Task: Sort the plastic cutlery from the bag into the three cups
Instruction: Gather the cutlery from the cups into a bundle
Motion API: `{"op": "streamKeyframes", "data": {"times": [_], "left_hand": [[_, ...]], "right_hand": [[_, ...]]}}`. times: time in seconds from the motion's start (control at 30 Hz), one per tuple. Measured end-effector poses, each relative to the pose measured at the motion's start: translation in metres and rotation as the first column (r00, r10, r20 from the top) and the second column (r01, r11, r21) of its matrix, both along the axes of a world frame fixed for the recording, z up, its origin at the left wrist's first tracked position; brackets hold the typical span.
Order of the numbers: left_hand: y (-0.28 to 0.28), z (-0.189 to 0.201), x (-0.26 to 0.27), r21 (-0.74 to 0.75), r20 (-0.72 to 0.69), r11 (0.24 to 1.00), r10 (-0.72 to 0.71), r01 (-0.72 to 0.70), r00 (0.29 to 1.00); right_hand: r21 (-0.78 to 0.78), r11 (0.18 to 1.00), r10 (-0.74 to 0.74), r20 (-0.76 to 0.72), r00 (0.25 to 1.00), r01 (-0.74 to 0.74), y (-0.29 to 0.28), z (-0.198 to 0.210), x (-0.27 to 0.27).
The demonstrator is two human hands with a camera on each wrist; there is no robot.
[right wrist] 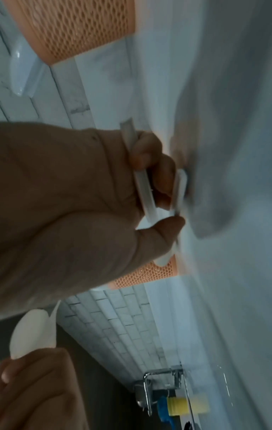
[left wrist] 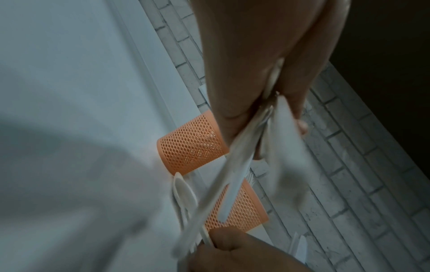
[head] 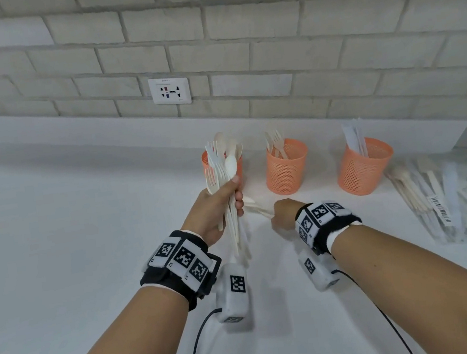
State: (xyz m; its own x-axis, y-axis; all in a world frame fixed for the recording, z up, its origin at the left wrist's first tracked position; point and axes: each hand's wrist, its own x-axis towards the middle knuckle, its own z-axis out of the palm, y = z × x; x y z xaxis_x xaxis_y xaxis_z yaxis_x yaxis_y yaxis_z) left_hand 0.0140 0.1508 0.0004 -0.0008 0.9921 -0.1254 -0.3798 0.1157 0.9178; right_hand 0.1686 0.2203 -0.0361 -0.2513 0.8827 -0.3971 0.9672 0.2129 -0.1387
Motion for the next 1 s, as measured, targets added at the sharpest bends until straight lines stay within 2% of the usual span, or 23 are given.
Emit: {"op": "streamKeyframes", "data": {"times": [0.17,0.23,0.27,0.3,0.37,0.4,0.43,0.47,0.5,0.57,0.7,0.77,0.8,0.83,0.9,0.93,1.0], "left_hand": [[0.004,-0.003,0.006,-0.031,0.026,0.998,0.058,-0.057,0.998],[0.005,-0.005,0.01,-0.045,0.019,0.997,0.069,-0.068,0.997],[0.006,-0.006,0.012,-0.052,0.011,0.996,0.072,-0.071,0.997],[0.006,-0.008,0.015,-0.055,0.002,0.996,0.075,-0.075,0.997],[0.007,-0.009,0.024,-0.055,-0.017,0.995,0.087,-0.088,0.996],[0.007,-0.009,0.03,-0.05,-0.023,0.994,0.096,-0.097,0.995],[0.007,-0.009,0.036,-0.034,-0.023,0.995,0.095,-0.096,0.995],[0.007,-0.008,0.043,-0.012,-0.015,0.997,0.071,-0.072,0.997],[0.007,-0.007,0.049,0.012,-0.019,0.999,0.03,-0.03,0.999],[0.006,-0.004,0.059,0.042,-0.02,0.998,-0.04,0.041,0.999],[0.007,0.0,0.071,0.053,0.056,0.996,-0.069,0.066,0.996],[0.009,0.002,0.074,0.051,0.092,0.997,-0.054,0.05,0.994],[0.01,0.002,0.075,0.041,0.102,0.999,-0.037,0.033,0.994],[0.011,0.003,0.077,0.033,0.107,0.999,-0.018,0.014,0.994],[0.012,0.004,0.083,0.044,0.073,0.999,0.029,-0.032,0.997],[0.013,0.004,0.086,0.064,0.029,0.997,0.047,-0.049,0.998],[0.011,0.004,0.094,0.154,-0.141,0.985,0.097,-0.075,0.985]], "right_hand": [[-0.107,0.991,0.073,-0.112,0.991,-0.085,-0.013,0.019,0.01],[-0.178,0.98,0.037,-0.25,0.968,-0.084,-0.021,0.026,0.019],[-0.23,0.971,-0.029,-0.365,0.931,-0.06,-0.025,0.028,0.024],[-0.286,0.958,-0.124,-0.502,0.856,-0.029,-0.029,0.03,0.029],[-0.396,0.918,-0.329,-0.721,0.61,0.026,-0.036,0.034,0.036],[-0.436,0.899,-0.395,-0.785,0.477,0.027,-0.039,0.037,0.038],[-0.459,0.888,-0.429,-0.819,0.381,0.014,-0.041,0.04,0.04],[-0.467,0.884,-0.437,-0.836,0.333,-0.012,-0.043,0.043,0.041],[-0.468,0.882,-0.431,-0.842,0.323,-0.044,-0.046,0.046,0.04],[-0.474,0.877,-0.417,-0.831,0.369,-0.076,-0.051,0.049,0.04],[-0.447,0.895,-0.369,-0.753,0.544,-0.012,-0.056,0.051,0.042],[-0.314,0.949,-0.25,-0.708,0.66,0.022,-0.055,0.049,0.047],[-0.206,0.978,-0.177,-0.699,0.693,0.042,-0.055,0.048,0.05],[-0.077,0.993,-0.114,-0.713,0.692,0.084,-0.054,0.047,0.053],[0.12,0.967,-0.037,-0.81,0.585,0.227,-0.054,0.048,0.058],[0.19,0.94,0.014,-0.853,0.521,0.285,-0.054,0.051,0.059],[0.307,0.887,0.136,-0.887,0.441,0.344,-0.054,0.058,0.059]]}}
